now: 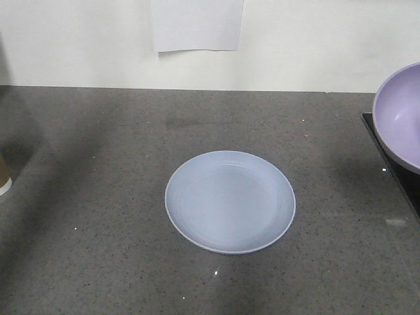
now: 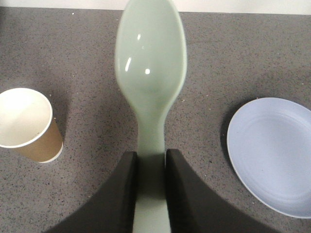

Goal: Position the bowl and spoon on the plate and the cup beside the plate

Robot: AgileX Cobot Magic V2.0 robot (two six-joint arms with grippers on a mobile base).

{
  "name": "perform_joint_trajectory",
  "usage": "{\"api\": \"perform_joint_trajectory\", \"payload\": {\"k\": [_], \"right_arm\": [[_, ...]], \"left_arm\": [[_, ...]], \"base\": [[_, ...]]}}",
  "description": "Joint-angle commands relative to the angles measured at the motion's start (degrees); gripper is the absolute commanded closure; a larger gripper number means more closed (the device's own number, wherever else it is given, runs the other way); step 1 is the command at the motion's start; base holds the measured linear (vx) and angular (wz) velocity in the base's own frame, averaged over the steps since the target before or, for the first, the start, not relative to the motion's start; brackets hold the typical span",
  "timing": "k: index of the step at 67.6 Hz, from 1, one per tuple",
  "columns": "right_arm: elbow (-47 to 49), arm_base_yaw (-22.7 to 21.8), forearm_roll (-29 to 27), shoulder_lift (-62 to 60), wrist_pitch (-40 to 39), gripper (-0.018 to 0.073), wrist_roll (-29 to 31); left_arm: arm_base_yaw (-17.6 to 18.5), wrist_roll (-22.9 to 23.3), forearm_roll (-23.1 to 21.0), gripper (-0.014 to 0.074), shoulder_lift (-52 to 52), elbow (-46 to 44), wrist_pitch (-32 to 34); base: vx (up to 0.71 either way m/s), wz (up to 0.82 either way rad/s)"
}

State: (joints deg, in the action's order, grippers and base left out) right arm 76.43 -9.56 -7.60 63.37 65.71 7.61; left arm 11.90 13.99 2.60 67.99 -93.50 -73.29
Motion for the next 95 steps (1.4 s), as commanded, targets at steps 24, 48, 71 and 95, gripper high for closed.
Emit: {"api": "perform_joint_trajectory", "payload": {"k": [24, 48, 71, 95], "right_arm": [[1.55, -0.37, -0.24, -0.93, -2.98, 0.0566, 0.49], [1.55, -0.37, -0.24, -0.93, -2.98, 0.0566, 0.49], [1.55, -0.37, -0.24, -0.93, -2.98, 0.0566, 0.49], [1.55, -0.37, -0.24, -0.93, -2.98, 0.0566, 0.49]], "left_arm": [[0.26, -0.04, 0.00, 0.0603, -0.87, -1.22, 1.65], [0.26, -0.04, 0.00, 0.0603, -0.87, -1.22, 1.65], [0.26, -0.04, 0.00, 0.0603, -0.87, -1.22, 1.65], [0.26, -0.04, 0.00, 0.0603, -0.87, -1.22, 1.65]], "base": [[0.07, 0.04], [0.03, 0.02], [0.00, 0.00], [0.00, 0.00]]}}
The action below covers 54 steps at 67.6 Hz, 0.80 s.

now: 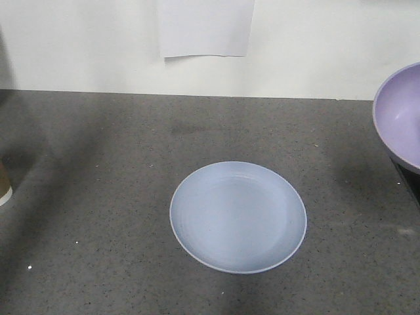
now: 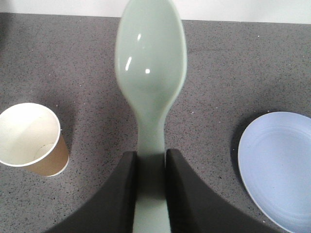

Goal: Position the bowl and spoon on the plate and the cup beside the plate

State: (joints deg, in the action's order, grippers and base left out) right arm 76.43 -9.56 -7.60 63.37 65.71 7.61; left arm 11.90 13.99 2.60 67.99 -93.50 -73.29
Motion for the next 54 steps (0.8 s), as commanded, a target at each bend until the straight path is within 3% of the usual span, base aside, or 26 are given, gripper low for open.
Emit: {"api": "perform_joint_trajectory", "payload": {"k": [1, 54], "right_arm": [[1.55, -0.37, -0.24, -0.93, -2.98, 0.0566, 0.49], [1.55, -0.37, -0.24, -0.93, -2.92, 0.0566, 0.49]], "left_arm": [[0.26, -0.04, 0.00, 0.0603, -0.87, -1.22, 1.65], [0.26, -0.04, 0.00, 0.0603, -0.87, -1.22, 1.65]], "base": [[0.00, 0.00], [0.00, 0.00]]}}
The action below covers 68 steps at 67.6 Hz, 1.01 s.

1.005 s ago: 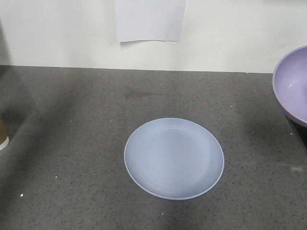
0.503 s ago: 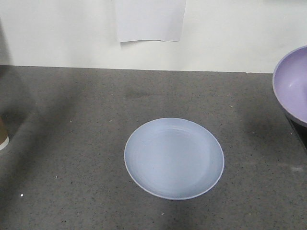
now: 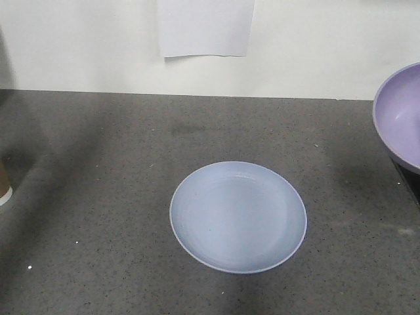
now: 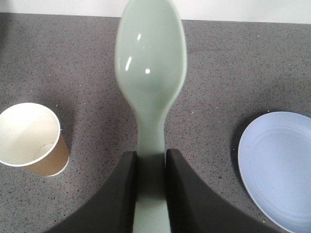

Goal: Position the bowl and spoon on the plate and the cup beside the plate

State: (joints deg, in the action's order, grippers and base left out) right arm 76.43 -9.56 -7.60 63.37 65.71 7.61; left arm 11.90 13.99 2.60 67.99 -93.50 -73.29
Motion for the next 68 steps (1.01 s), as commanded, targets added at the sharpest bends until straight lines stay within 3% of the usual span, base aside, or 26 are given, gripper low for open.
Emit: {"api": "perform_joint_trajectory", "payload": {"k": [1, 45, 60, 68], "right_arm": [[1.55, -0.37, -0.24, -0.93, -2.92, 0.0566, 0.49], [1.55, -0.37, -0.82, -0.93, -3.23, 0.0566, 0.49], [1.55, 0.07, -6.76, -0.23, -3.09, 0.0566, 4.38], [1.55, 2.87, -9.72, 1.64, -3.09, 0.0566, 6.94]], "left_arm": [[0.26, -0.04, 0.00, 0.0603, -0.87, -1.22, 1.65], [0.26, 0.01, 0.00, 0.0603, -0.87, -1.22, 1.65], [0.26, 0.01, 0.00, 0.0603, -0.87, -1.22, 1.65], [0.26, 0.01, 0.00, 0.0603, -0.87, -1.22, 1.65]], "base": [[0.00, 0.00], [0.00, 0.00], [0.00, 0.00], [0.00, 0.00]]}}
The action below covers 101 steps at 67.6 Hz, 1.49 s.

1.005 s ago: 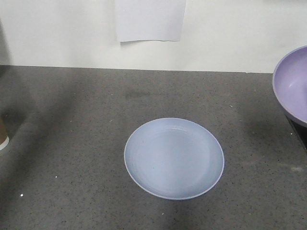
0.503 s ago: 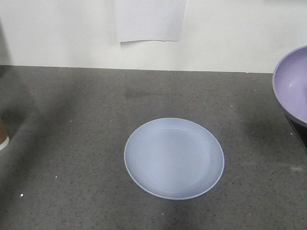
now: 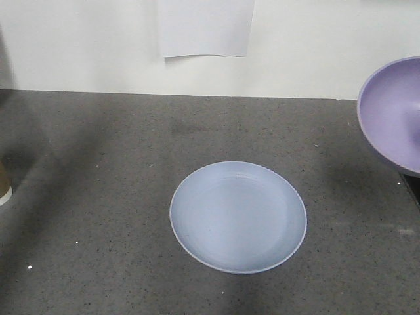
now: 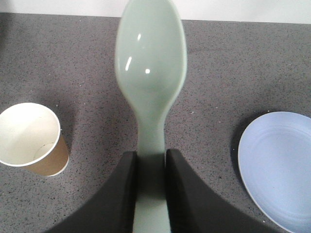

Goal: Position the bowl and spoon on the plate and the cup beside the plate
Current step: 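Lower the lilac bowl with the right gripper onto the plate's center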

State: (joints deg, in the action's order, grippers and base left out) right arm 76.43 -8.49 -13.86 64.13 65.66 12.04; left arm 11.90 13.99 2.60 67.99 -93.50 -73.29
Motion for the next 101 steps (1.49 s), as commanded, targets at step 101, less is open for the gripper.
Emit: {"api": "perform_joint_trajectory", "payload": {"k": [101], "right_arm": [[1.55, 24.28, -7.68, 37.82, -13.22, 0.0507, 5.54]], "left_arm": [[0.26, 0.01, 0.00, 0.0603, -0.87, -1.22, 1.65]], "base": [[0.00, 0.00]]}}
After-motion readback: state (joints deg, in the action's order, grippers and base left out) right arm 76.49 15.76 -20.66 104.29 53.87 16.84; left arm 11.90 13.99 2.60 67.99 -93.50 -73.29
